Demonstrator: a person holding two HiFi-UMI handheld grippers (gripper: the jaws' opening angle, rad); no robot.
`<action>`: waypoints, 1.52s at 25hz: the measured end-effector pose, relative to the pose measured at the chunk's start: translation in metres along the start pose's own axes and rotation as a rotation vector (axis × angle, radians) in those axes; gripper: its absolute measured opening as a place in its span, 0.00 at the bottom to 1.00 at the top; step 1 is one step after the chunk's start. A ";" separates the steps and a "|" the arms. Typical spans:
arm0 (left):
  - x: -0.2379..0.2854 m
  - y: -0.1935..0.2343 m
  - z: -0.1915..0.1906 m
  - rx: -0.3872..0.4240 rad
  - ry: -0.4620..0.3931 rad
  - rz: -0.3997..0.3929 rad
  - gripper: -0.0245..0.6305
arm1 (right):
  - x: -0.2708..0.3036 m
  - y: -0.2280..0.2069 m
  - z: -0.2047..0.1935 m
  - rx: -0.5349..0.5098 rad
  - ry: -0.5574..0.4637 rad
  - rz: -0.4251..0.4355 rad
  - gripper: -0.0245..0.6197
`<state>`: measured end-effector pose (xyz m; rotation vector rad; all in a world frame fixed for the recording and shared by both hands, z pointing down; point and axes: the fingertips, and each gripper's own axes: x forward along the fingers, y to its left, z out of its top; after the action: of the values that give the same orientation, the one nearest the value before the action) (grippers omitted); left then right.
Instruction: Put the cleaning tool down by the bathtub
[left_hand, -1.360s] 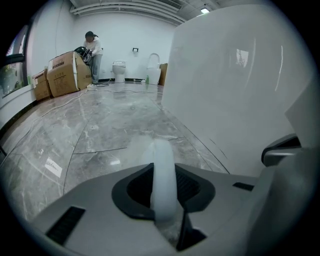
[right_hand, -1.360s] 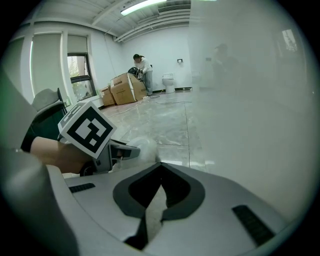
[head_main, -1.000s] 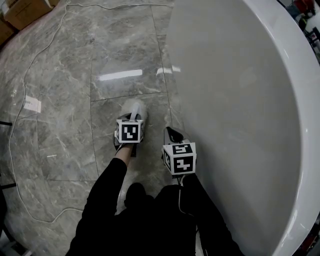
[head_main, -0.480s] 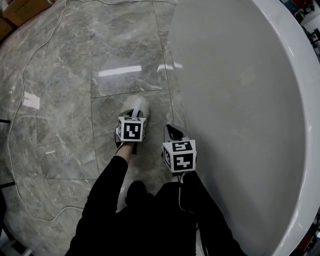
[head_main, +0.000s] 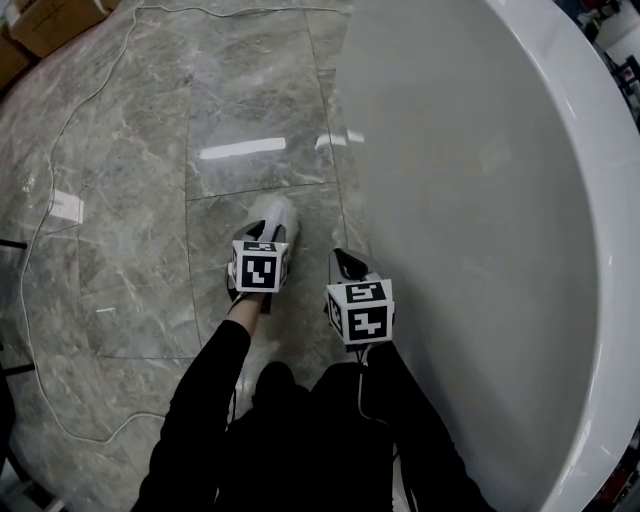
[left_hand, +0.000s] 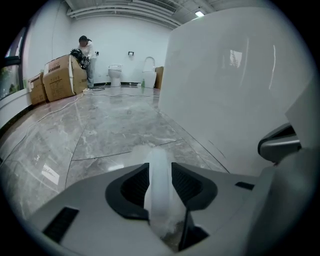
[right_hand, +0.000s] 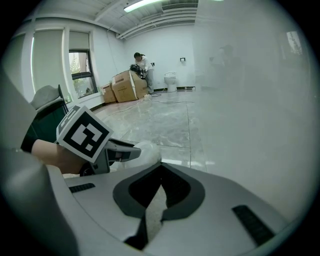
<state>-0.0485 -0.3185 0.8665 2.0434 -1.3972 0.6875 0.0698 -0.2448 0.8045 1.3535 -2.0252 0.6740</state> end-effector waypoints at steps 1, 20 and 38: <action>-0.006 -0.002 0.004 0.003 -0.010 -0.010 0.24 | -0.001 0.000 0.001 0.001 -0.003 0.001 0.04; -0.122 -0.034 0.057 0.050 -0.152 -0.064 0.16 | -0.051 0.009 0.032 0.058 -0.085 0.031 0.04; -0.176 -0.051 0.067 0.071 -0.231 -0.092 0.05 | -0.079 0.029 0.037 0.052 -0.123 0.066 0.04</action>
<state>-0.0513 -0.2358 0.6904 2.2869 -1.4103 0.4810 0.0583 -0.2110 0.7194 1.3934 -2.1719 0.6922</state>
